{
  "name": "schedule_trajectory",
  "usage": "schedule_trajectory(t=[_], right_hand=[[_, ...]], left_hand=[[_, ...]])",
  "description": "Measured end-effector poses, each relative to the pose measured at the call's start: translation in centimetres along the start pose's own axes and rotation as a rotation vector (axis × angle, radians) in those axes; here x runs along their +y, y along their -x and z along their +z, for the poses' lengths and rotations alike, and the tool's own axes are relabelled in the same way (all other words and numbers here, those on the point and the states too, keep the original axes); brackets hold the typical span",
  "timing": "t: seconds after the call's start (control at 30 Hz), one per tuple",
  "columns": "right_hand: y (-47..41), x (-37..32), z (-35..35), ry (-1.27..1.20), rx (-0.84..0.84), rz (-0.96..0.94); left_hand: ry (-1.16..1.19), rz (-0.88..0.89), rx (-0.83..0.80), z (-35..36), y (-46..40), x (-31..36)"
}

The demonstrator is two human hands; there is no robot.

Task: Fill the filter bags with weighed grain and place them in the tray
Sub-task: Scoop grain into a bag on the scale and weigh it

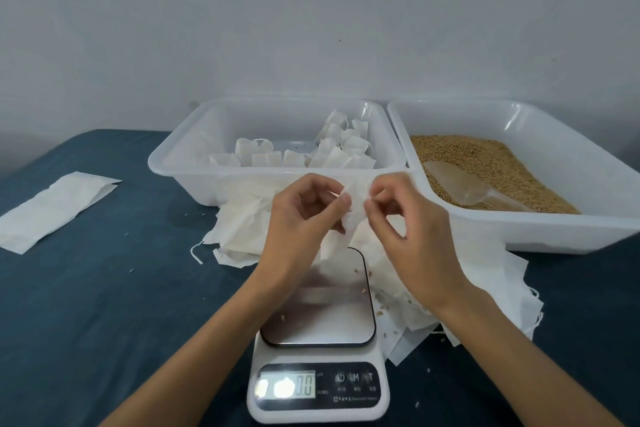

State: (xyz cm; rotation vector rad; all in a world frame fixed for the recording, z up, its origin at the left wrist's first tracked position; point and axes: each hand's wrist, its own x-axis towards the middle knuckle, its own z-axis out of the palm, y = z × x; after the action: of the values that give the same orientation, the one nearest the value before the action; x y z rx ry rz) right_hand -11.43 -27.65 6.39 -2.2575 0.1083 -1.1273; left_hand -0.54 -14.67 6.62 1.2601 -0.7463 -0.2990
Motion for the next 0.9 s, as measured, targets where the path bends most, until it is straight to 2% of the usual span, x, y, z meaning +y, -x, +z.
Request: schedule_trajectory(t=[0.07,0.13,0.2,0.27,0.37,0.43,0.5,0.57,0.63,0.7,0.77,0.9], right_hand=[[0.0,0.3,0.0,0.198,-0.076,-0.114],[-0.1,0.5,-0.1,0.211,-0.106,-0.077],[-0.3,0.1,-0.1,0.037,-0.108,0.050],[-0.5,-0.2,-0.2,-0.251,-0.106,0.235],[-1.0,-0.3,-0.9,-0.498,-0.031,0.384],[-1.1,-0.2,-1.4,-0.636,-0.010,0.468],[-1.3,0.0,-1.6,-0.795,-0.056,0.531],[-1.2,0.4,-1.4,-0.709,-0.069,0.489],[-1.1,0.8,-1.0,-0.410,0.000,0.375],[-0.9,1.2,-0.8,-0.230,0.096,0.333],[-0.8,1.3,-0.9,-0.213,0.149,0.344],[-0.7,0.5,-1.0,-0.406,0.067,0.349]], left_hand=[[-0.062,0.052,0.003,0.0,0.1,-0.3],[-0.172,0.129,-0.028,0.1,0.3,-0.8],[-0.266,0.192,-0.096,0.2,0.4,-0.9],[-0.283,0.223,-0.171,0.2,0.5,-0.9],[-0.249,0.243,-0.109,0.0,0.4,-0.7],[-0.243,0.159,0.022,-0.2,0.1,-0.5],[-0.154,-0.048,0.036,-0.6,-0.3,-0.2],[-0.061,-0.137,-0.033,-0.6,-0.5,-0.3],[-0.134,-0.043,-0.009,-0.5,-0.3,-0.4],[-0.244,0.053,0.025,-0.3,0.0,-0.9],[-0.299,0.102,0.024,-0.1,0.2,-0.9],[-0.228,0.111,0.022,-0.2,0.1,-1.1]])
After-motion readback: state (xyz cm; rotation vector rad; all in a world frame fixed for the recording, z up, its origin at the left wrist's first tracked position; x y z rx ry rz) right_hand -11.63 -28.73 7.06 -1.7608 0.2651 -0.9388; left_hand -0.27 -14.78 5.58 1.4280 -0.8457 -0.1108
